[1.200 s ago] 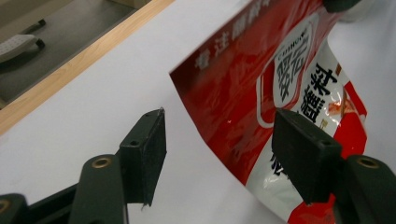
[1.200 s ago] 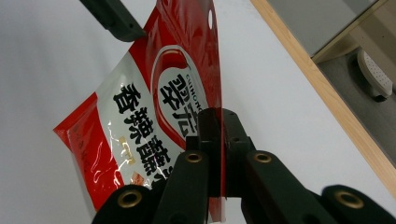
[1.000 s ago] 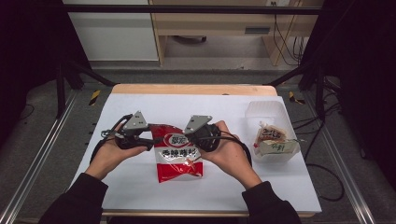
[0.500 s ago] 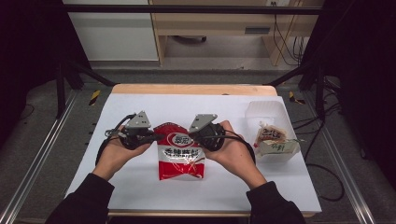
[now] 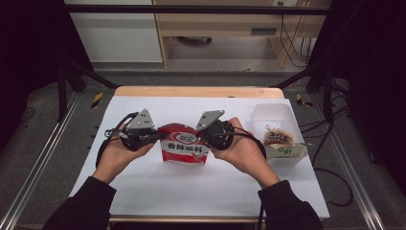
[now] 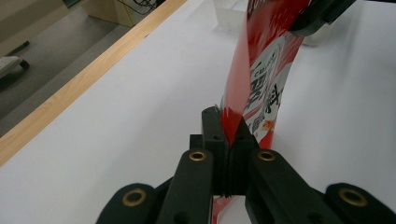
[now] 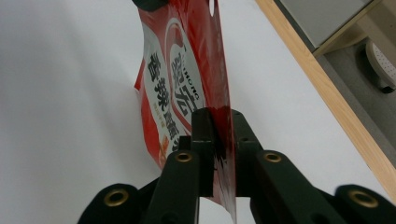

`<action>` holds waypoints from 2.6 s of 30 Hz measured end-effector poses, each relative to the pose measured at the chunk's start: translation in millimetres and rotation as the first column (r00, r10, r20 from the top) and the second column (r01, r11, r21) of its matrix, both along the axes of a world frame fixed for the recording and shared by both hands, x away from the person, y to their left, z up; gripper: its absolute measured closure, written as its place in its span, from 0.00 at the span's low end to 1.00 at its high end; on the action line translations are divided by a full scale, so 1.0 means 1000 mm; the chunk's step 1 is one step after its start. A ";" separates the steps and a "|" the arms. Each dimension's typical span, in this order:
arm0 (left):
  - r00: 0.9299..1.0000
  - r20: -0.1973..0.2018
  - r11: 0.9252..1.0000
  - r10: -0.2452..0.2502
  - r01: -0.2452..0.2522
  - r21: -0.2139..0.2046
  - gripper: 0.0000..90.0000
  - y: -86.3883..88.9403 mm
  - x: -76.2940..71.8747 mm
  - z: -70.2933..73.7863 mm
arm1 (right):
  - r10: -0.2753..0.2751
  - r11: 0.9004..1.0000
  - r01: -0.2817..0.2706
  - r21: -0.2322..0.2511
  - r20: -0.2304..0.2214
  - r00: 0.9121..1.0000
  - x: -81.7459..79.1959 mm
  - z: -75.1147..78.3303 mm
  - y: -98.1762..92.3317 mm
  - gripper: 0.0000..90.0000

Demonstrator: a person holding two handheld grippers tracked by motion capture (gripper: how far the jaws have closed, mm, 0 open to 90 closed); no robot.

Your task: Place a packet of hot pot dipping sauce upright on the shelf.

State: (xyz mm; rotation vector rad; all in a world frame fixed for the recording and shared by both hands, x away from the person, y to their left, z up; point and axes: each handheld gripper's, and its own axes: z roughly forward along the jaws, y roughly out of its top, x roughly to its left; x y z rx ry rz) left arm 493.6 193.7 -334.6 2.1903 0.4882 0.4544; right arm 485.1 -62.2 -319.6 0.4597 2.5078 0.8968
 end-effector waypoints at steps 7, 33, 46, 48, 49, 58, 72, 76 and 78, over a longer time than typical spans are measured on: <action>1.000 0.010 1.000 -0.010 0.010 -0.004 1.00 -0.001 -0.002 0.002 | 0.028 0.999 -0.030 -0.043 -0.043 0.999 0.002 0.002 0.002 0.83; 0.999 0.011 0.999 0.036 -0.036 -0.024 0.49 0.015 -0.013 -0.016 | 0.022 0.991 -0.027 -0.134 -0.035 0.999 0.009 0.008 0.007 1.00; 0.981 -0.029 0.982 0.191 -0.191 -0.004 0.21 0.050 -0.039 -0.071 | 0.017 0.986 -0.014 -0.167 0.016 1.000 0.015 0.033 -0.014 1.00; 0.974 -0.014 0.974 0.225 -0.225 0.013 0.18 0.055 -0.044 -0.082 | 0.017 0.985 -0.013 -0.171 0.023 1.000 0.015 0.035 -0.018 1.00; 0.969 -0.014 0.969 0.245 -0.245 0.016 0.16 0.057 -0.046 -0.087 | 0.016 0.986 -0.012 -0.169 0.023 1.000 0.015 0.036 -0.020 1.00; 0.938 -0.078 0.939 0.337 -0.341 -0.038 0.10 0.081 -0.052 -0.111 | 0.004 0.990 0.000 -0.143 0.029 1.000 0.021 0.042 -0.043 1.00; 0.920 -0.064 0.921 0.387 -0.389 -0.015 0.10 0.082 -0.059 -0.116 | -0.043 0.995 0.054 -0.086 0.120 0.992 0.023 0.066 -0.063 1.00; 0.915 -0.057 0.916 0.401 -0.401 -0.004 0.10 0.082 -0.056 -0.117 | -0.051 0.995 0.062 -0.080 0.136 0.989 0.021 0.072 -0.068 1.00; 0.912 -0.058 0.913 0.406 -0.407 -0.009 0.10 0.082 -0.057 -0.117 | -0.054 0.995 0.066 -0.079 0.147 0.988 0.021 0.075 -0.071 1.00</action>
